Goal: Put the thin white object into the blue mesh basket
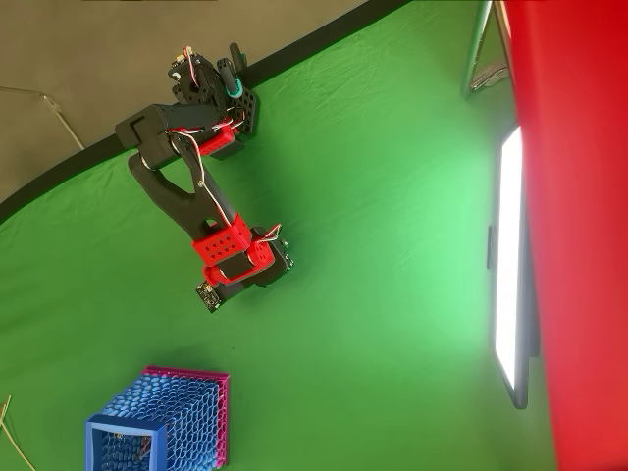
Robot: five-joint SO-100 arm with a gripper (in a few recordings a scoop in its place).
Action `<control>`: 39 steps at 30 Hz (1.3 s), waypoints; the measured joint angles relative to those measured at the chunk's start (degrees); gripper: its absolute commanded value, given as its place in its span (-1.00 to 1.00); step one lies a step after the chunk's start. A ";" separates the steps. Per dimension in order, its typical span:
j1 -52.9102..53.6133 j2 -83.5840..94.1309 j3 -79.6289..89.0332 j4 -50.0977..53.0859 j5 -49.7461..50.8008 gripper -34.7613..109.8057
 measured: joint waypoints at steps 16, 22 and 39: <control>0.44 5.19 -3.08 2.37 -1.05 -0.48; 1.41 8.00 -11.07 5.27 -2.46 -0.47; 8.53 9.05 -42.98 3.60 0.35 -0.46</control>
